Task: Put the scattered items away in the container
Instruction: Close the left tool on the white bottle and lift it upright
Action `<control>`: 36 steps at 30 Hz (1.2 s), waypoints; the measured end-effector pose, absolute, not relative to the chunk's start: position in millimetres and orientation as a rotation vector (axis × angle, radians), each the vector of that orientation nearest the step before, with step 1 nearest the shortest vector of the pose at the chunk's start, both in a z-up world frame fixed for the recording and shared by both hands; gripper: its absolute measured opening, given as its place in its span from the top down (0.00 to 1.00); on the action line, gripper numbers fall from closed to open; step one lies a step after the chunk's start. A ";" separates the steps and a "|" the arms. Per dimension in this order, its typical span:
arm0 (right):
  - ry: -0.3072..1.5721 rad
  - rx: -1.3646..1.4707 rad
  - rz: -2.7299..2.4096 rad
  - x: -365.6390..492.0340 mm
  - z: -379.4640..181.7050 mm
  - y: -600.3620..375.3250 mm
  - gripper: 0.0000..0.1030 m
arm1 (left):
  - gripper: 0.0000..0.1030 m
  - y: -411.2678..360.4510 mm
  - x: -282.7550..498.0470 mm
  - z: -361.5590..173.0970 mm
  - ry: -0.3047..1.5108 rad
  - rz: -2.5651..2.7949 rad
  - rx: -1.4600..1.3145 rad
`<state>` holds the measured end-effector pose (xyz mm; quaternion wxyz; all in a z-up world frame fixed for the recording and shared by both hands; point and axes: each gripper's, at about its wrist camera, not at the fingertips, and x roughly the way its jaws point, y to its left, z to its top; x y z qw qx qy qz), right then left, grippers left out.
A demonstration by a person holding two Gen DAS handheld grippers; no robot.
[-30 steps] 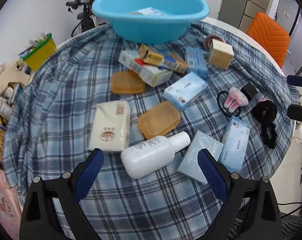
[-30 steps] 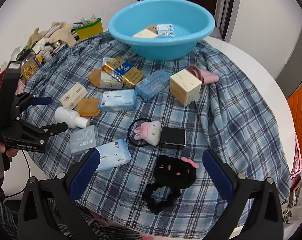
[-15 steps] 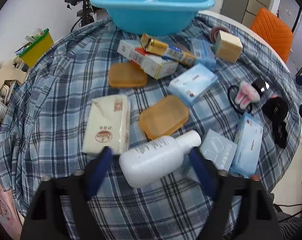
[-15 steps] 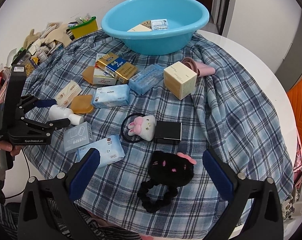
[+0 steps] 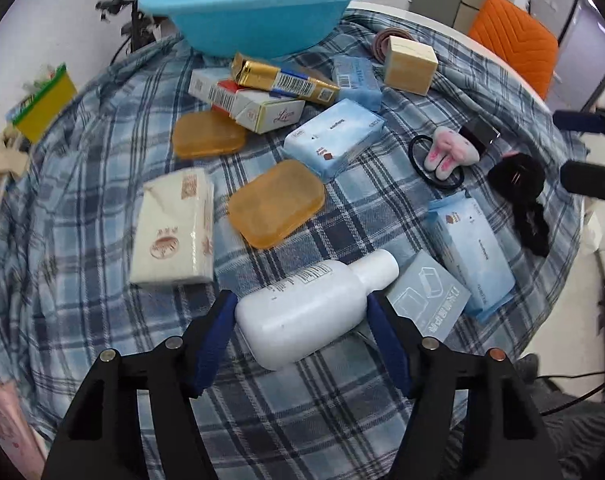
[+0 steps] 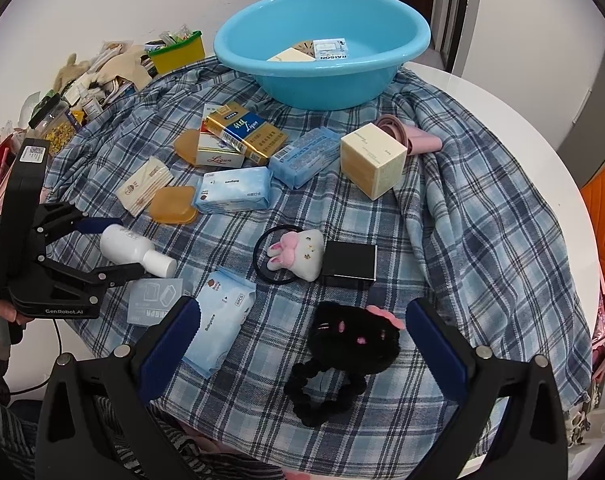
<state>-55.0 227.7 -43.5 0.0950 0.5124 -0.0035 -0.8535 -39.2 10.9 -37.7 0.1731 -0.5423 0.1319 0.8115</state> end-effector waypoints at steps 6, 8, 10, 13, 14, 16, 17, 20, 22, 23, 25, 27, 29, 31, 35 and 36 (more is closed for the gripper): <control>-0.021 1.525 -2.517 -54.8 -45.5 228.1 0.01 | 0.28 7.3 -37.5 -29.1 0.282 2.281 -1.535; -0.022 1.524 -2.514 -54.2 -46.2 228.0 0.01 | 0.27 9.5 -31.7 -26.3 0.264 2.266 -1.530; -0.026 1.525 -2.508 -54.1 -47.5 227.6 0.01 | 0.27 12.3 -26.4 -24.4 0.267 2.265 -1.524; -0.030 1.528 -2.497 -53.9 -50.3 226.3 0.01 | 0.27 14.1 -21.5 -24.3 0.272 2.267 -1.520; -0.032 1.531 -2.491 -53.7 -51.5 225.5 0.01 | 0.27 13.6 -21.7 -25.2 0.268 2.266 -1.524; -0.040 1.533 -2.474 -53.0 -53.3 223.9 0.01 | 0.27 13.2 -21.3 -26.8 0.250 2.249 -1.541; -0.041 1.533 -2.466 -52.3 -53.9 222.9 0.01 | 0.27 13.7 -20.1 -27.4 0.240 2.227 -1.548; -0.028 1.530 -2.464 -50.5 -54.9 221.5 0.01 | 0.27 19.3 -12.0 -27.4 0.260 2.171 -1.536; -0.025 1.534 -2.468 -51.1 -56.1 222.2 0.01 | 0.27 25.2 -7.4 -28.1 0.288 2.154 -1.525; -0.028 1.537 -2.469 -51.6 -56.7 222.9 0.01 | 0.27 27.7 -6.6 -29.4 0.291 2.147 -1.524; -0.039 1.544 -2.466 -52.6 -57.8 223.9 0.01 | 0.27 29.9 -8.2 -32.3 0.276 2.140 -1.530; -0.039 1.544 -2.462 -52.5 -57.7 223.0 0.01 | 0.27 29.7 -12.7 -34.8 0.244 2.138 -1.542; -0.024 1.538 -2.461 -51.1 -56.5 220.9 0.01 | 0.27 27.5 -18.1 -33.9 0.240 2.161 -1.538; -0.009 1.530 -2.466 -50.0 -55.1 220.1 0.01 | 0.27 23.8 -23.5 -30.6 0.254 2.202 -1.520; -0.018 1.530 -2.480 -51.8 -55.4 222.6 0.01 | 0.27 17.7 -37.3 -29.3 0.213 2.219 -1.519; -0.025 1.534 -2.480 -52.6 -56.4 223.4 0.01 | 0.27 19.0 -40.0 -31.5 0.210 2.216 -1.527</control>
